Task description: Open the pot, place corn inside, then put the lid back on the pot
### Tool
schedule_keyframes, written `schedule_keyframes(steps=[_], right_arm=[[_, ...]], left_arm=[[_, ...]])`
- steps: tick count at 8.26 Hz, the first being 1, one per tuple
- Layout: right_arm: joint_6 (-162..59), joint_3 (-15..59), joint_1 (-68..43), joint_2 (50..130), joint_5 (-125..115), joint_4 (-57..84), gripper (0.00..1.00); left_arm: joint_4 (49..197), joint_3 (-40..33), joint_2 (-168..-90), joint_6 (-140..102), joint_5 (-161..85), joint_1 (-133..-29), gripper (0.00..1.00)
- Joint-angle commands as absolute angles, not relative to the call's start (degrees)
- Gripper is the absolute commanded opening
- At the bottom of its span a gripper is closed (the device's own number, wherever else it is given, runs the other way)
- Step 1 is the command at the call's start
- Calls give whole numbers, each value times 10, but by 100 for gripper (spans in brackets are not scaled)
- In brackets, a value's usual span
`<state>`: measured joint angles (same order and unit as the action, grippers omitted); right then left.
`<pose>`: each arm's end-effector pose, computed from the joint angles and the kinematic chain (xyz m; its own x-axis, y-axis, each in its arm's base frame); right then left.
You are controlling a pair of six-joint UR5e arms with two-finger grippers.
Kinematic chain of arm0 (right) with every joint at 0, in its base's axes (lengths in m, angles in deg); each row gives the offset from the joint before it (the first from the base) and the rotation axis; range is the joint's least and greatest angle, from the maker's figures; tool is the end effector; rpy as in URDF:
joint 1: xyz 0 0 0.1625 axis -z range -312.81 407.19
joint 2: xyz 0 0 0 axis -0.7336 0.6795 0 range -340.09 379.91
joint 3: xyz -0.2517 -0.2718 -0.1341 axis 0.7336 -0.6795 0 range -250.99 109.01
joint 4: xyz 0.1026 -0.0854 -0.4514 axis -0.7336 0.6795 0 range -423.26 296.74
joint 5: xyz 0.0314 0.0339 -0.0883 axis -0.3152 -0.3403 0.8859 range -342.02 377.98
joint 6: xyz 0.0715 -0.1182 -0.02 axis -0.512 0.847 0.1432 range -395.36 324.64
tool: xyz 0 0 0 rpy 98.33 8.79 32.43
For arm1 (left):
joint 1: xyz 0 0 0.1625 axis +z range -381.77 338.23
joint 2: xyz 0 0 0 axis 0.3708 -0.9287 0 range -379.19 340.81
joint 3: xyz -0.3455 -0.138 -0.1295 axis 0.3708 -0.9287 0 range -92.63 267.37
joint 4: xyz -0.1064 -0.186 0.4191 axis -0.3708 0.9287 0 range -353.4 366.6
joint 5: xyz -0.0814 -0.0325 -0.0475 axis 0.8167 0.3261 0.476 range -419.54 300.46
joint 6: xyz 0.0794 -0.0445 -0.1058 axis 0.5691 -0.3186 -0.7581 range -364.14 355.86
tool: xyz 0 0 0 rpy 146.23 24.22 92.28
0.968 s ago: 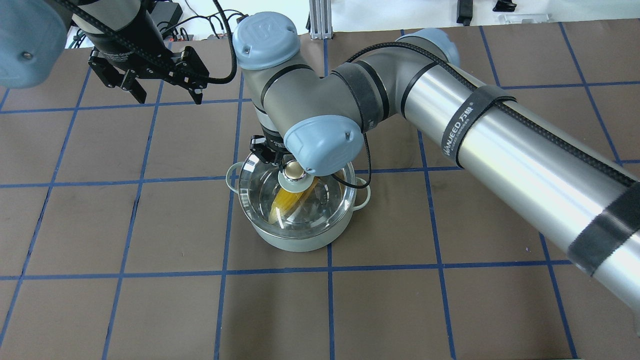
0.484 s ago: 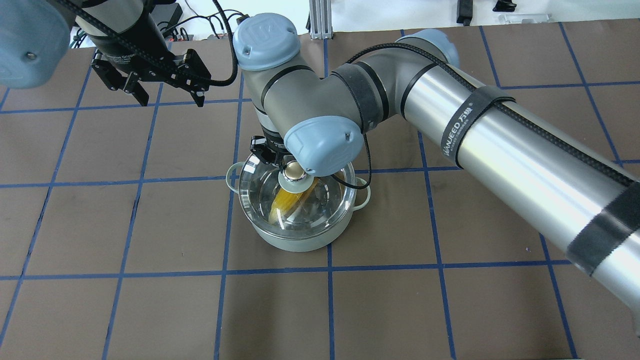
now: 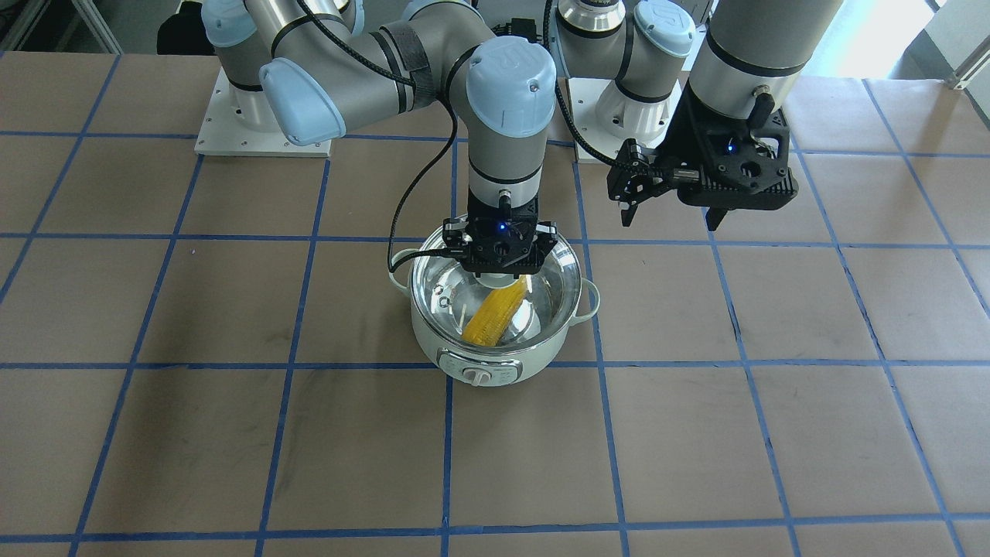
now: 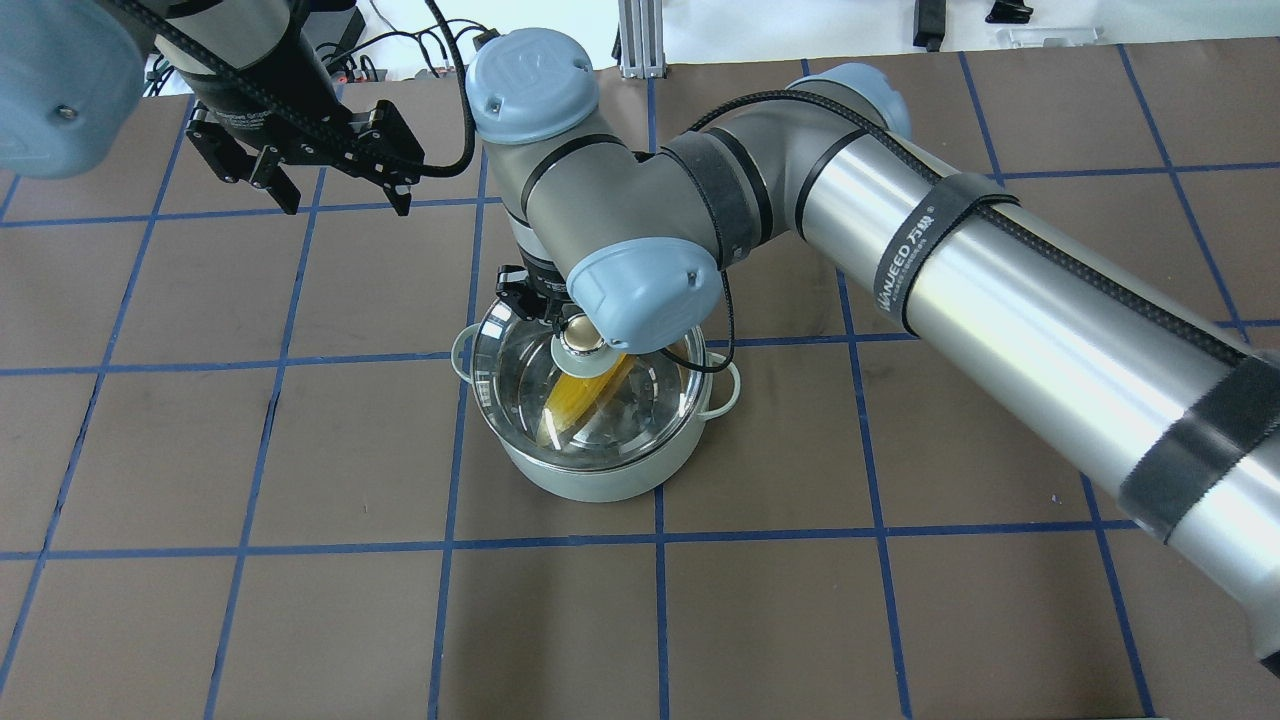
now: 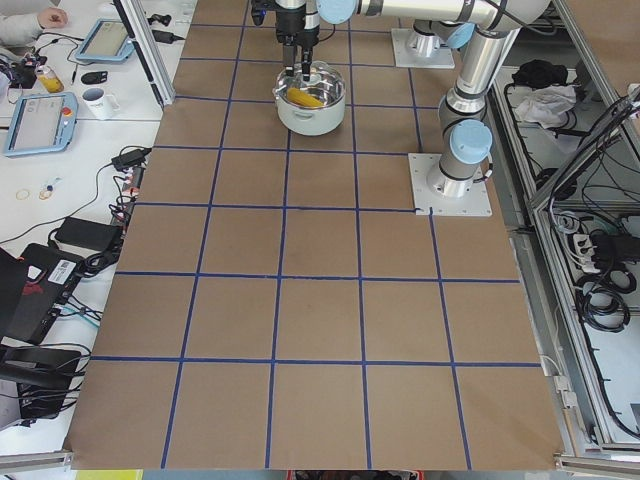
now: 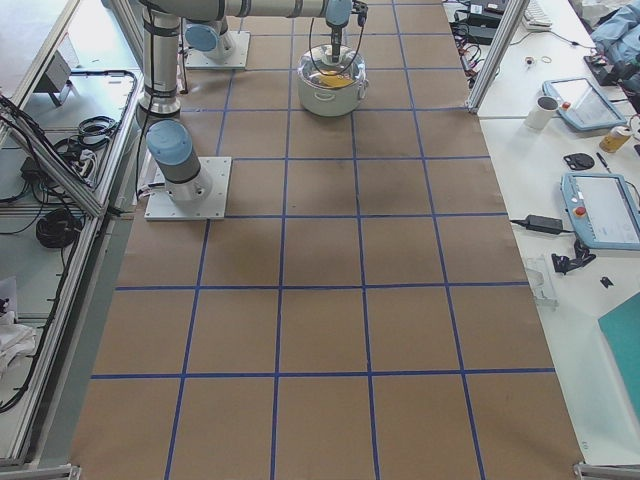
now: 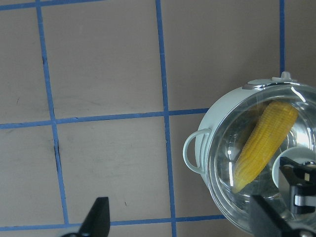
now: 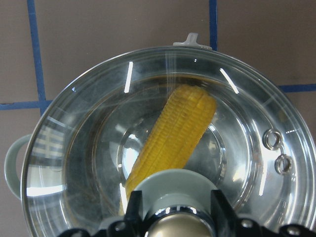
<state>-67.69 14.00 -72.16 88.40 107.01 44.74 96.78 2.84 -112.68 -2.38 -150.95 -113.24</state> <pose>0.4519 -0.5267 0.2640 -0.9983 0.0516 -0.0284 0.0520 0.9986 -0.0131 -0.1447 -0.5757 0.4350 -0.9981 0.0557 -0.0255 0.0565 0.9979 -0.0308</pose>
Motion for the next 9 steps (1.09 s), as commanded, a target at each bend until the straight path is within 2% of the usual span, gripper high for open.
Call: schedule_keyframes(steps=[1,6,9], right_arm=[[-676,141,-722,883,1070,450,26],[-674,143,-722,882,1070,449,26],[-678,143,-722,880,1070,449,33]], left_arm=[[968,28,-1127,-24,-1509,-1133,100],[967,28,-1128,-24,-1509,-1133,100],[967,28,-1128,-24,-1508,-1133,100]])
